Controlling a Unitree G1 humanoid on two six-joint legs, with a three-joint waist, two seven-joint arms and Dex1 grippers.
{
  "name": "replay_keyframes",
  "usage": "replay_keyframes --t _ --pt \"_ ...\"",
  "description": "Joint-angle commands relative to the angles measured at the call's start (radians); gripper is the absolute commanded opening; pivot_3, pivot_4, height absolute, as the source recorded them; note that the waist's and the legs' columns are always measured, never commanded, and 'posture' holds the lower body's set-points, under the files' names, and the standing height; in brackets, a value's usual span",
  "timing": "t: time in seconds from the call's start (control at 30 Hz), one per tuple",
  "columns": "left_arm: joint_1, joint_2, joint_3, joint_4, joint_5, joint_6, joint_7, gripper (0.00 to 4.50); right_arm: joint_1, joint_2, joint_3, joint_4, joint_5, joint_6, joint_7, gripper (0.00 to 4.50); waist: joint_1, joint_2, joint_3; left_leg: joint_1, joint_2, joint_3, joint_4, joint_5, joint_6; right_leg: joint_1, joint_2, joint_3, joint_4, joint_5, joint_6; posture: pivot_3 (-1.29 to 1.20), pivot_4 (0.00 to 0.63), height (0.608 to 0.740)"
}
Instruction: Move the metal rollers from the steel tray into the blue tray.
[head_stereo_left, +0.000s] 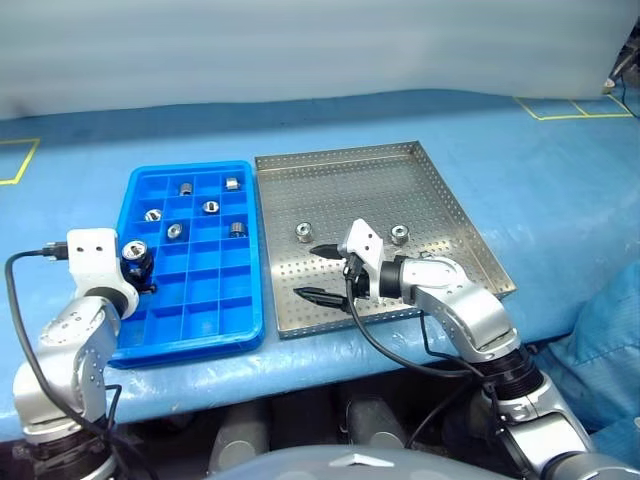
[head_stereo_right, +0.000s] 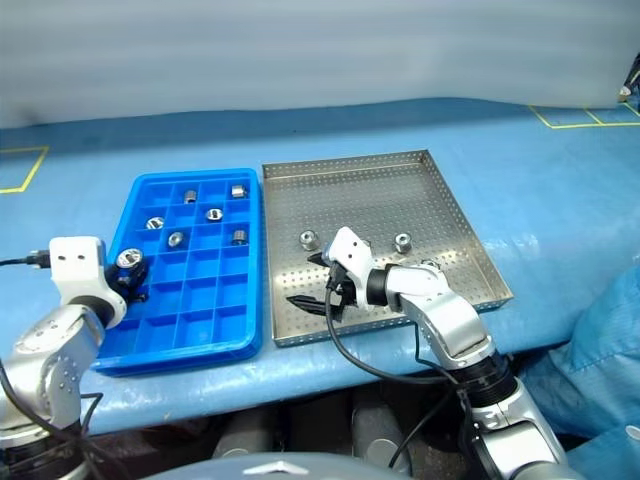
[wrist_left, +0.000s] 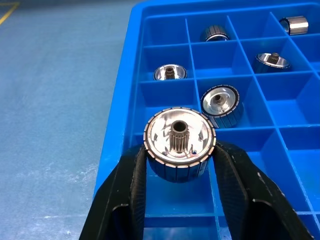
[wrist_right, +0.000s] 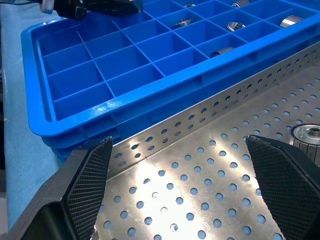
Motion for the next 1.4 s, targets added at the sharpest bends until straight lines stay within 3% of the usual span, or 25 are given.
replay_keyframes --t 0.03,0.07,0.23,0.33,0.63,0.8,1.4 --pt "-0.031 -0.014 0.023 -0.013 0.013 -0.045 0.034 3.03 -0.001 0.0 -0.02 -0.04 0.003 -0.024 -0.009 4.5 -0.001 0.0 0.0 0.0 0.0 0.0 0.0 0.0 0.0 0.0 0.0 0.0 0.0 0.0 0.0 -0.05 0.15 0.74" --pt "-0.041 -0.025 0.028 -0.013 0.01 -0.063 0.04 3.32 0.0 0.001 -0.023 -0.042 0.006 -0.024 -0.012 4.5 -0.002 0.0 0.0 0.0 0.0 0.0 0.0 0.0 0.0 0.0 0.0 0.0 0.0 0.0 0.001 -0.05 0.15 0.74" --pt "-0.11 -0.084 0.002 -0.034 -0.067 -0.176 -0.008 3.32 0.001 0.002 -0.03 -0.043 0.002 -0.022 -0.034 4.5 0.0 -0.001 0.0 0.0 0.0 0.0 0.0 0.0 0.0 0.0 0.0 0.0 0.0 0.0 0.0 -0.06 0.15 0.74" --pt "-0.196 -0.098 -0.095 -0.03 -0.163 -0.173 -0.109 3.32 -0.001 -0.01 -0.035 -0.043 -0.015 -0.015 -0.06 4.5 0.003 -0.002 0.0 0.0 -0.001 0.0 0.0 0.0 0.0 0.001 0.0 0.0 0.0 0.0 0.0 -0.08 0.15 0.74" --pt "-0.418 0.038 -0.448 0.211 -0.121 -0.045 -0.254 3.32 0.025 -0.036 -0.037 -0.064 -0.048 -0.011 -0.102 4.5 -0.037 -0.001 0.0 0.0 0.0 0.0 0.0 0.0 0.0 0.0 0.002 0.002 0.0 -0.001 0.002 -0.16 0.15 0.74" --pt "-0.493 0.069 -0.562 0.359 -0.076 -0.061 -0.314 3.32 0.067 -0.029 -0.048 -0.101 -0.047 -0.008 -0.134 4.5 -0.062 -0.001 0.0 -0.001 0.0 0.0 -0.001 0.0 0.0 0.0 0.002 0.002 0.0 -0.001 0.003 -0.21 0.15 0.74" --pt "-0.586 0.017 -0.675 0.702 0.083 -0.167 -0.357 3.32 0.098 -0.018 -0.055 -0.128 -0.053 -0.022 -0.176 4.5 -0.134 -0.001 0.0 -0.001 0.0 -0.002 -0.001 0.0 0.001 -0.001 0.002 0.003 0.0 -0.001 0.004 -0.24 0.15 0.74"
